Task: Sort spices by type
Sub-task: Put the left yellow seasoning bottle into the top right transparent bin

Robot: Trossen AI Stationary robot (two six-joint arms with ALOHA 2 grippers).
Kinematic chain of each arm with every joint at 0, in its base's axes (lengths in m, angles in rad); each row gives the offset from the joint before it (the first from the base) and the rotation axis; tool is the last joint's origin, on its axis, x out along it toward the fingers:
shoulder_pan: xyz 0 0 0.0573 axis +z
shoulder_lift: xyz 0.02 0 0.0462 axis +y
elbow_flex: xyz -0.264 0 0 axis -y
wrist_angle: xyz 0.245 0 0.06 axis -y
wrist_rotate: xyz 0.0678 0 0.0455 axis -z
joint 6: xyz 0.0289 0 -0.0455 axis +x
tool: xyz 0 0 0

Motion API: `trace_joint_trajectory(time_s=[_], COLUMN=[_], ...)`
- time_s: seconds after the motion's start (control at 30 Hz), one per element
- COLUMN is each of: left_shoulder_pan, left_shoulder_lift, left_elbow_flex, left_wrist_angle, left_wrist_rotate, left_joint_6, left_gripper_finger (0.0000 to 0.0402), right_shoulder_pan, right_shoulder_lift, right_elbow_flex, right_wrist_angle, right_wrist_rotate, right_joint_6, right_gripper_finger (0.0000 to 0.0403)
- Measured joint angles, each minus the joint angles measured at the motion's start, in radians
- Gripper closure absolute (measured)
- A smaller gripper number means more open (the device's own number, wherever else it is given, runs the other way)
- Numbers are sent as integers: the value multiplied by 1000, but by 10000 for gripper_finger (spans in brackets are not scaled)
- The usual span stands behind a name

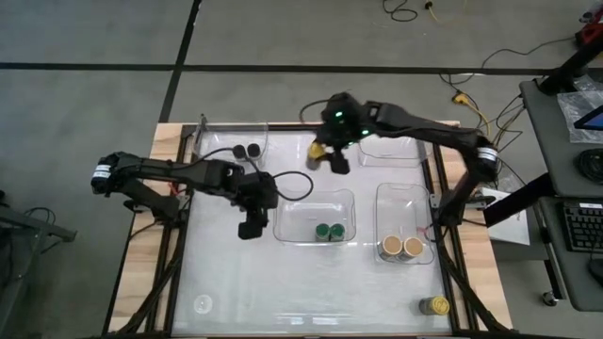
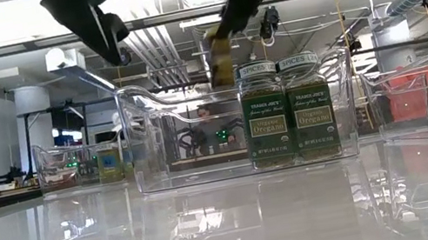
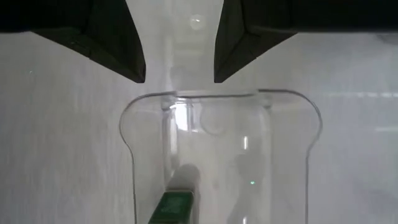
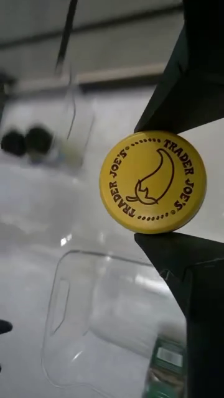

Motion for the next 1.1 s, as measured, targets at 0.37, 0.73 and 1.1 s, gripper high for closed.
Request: trace_joint_trajectory(time_s=[0.37,0.73,1.1], left_shoulder_pan=[22,25,40], left_shoulder_lift=[0,0,-1], left_elbow_flex=[0,0,15], left_wrist_angle=[53,53,67], left_wrist_rotate=[1,9,9], left_joint_6=[173,163,162], left_gripper_finger=[227,227,227], right_shoulder_pan=[-135,-353,-476], right_shoulder_lift=[-245,-407,-414], right_elbow_flex=[-75,-380,-631], right_wrist_angle=[-200,-130,116], right_wrist_rotate=[133,151,118], right_joint_6=[60,77,41], right_gripper_finger=[178,176,176])
